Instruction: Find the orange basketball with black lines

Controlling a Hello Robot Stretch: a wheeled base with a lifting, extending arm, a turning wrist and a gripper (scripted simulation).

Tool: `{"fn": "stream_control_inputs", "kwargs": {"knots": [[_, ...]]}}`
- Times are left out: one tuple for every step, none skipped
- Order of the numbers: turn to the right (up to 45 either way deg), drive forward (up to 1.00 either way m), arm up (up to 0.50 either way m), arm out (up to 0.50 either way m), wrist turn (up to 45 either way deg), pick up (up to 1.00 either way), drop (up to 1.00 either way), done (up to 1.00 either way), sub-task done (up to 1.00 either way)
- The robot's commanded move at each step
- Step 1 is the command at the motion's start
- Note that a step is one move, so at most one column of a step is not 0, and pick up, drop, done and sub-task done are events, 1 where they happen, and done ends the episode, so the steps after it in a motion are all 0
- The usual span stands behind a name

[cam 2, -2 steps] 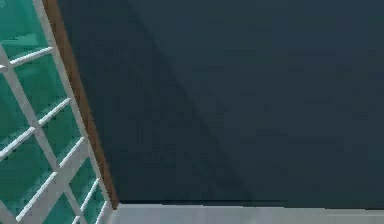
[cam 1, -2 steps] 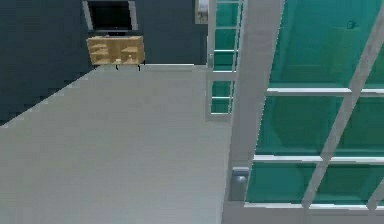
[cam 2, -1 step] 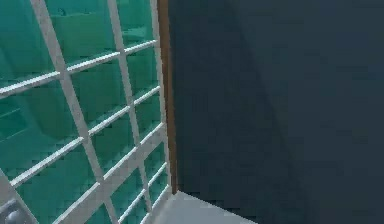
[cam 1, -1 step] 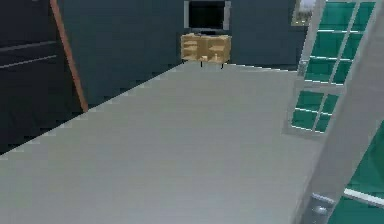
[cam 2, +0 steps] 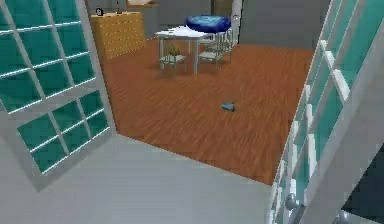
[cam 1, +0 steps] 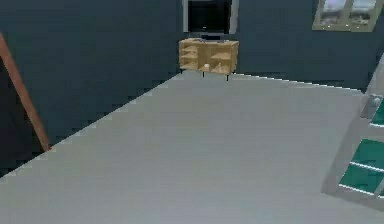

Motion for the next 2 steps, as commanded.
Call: {"fn": "stream_control_inputs", "kwargs": {"knots": [[45.0, 0.0, 0.0, 0.0, 0.0, 0.0, 0.0, 0.0, 0.0], [18.0, 0.0, 0.0, 0.0, 0.0, 0.0, 0.0, 0.0, 0.0]]}}
